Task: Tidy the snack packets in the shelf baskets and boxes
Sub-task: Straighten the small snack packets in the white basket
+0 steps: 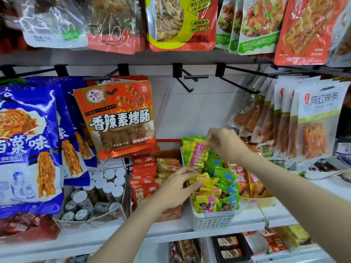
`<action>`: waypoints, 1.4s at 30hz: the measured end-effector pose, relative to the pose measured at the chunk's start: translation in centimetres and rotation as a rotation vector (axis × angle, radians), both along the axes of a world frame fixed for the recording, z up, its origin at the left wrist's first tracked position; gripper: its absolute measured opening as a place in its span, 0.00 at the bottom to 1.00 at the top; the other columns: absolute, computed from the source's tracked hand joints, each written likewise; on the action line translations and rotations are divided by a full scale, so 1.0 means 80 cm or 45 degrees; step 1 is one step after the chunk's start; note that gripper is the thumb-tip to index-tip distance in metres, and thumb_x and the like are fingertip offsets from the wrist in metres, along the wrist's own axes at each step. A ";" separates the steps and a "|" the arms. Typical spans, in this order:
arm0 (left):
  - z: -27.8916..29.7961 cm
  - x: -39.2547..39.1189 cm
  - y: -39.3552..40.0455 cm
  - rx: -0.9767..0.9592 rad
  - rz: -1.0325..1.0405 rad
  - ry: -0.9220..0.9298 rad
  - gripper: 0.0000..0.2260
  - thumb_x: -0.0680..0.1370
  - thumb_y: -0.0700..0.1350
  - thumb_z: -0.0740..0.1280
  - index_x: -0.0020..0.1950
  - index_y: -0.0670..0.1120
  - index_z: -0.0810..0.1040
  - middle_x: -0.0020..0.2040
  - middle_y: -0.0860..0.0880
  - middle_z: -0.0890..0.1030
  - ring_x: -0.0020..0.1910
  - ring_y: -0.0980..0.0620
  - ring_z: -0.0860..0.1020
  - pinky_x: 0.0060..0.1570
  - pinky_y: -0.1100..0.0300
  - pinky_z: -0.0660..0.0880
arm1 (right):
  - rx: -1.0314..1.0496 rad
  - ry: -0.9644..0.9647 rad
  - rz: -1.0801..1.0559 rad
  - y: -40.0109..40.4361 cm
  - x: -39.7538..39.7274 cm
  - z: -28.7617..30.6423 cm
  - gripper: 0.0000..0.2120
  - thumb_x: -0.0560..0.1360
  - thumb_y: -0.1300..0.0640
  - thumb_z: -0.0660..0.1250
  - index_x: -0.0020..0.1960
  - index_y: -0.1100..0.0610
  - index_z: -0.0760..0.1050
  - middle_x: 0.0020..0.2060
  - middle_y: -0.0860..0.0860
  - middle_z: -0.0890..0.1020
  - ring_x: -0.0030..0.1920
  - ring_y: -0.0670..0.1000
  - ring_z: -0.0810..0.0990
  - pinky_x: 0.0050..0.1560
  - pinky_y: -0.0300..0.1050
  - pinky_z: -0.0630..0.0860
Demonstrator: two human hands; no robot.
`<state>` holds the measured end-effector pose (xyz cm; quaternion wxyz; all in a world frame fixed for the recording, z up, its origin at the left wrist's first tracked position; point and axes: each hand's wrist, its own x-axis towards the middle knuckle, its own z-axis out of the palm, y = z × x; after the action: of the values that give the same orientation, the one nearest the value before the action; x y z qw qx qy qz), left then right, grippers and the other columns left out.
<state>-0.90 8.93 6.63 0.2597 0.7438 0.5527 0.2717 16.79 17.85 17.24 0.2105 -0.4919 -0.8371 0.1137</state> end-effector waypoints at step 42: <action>0.079 0.042 -0.078 -0.210 0.263 -1.578 0.18 0.70 0.40 0.73 0.60 0.44 0.81 0.53 0.46 0.85 0.49 0.51 0.84 0.47 0.63 0.80 | -0.895 1.231 0.215 -0.057 0.064 0.090 0.20 0.79 0.42 0.59 0.64 0.52 0.77 0.49 0.55 0.85 0.49 0.54 0.85 0.48 0.46 0.81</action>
<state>2.45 2.67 12.98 0.5605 0.3686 0.3878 0.6322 21.94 13.26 24.41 0.3825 -0.3564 -0.5949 0.6105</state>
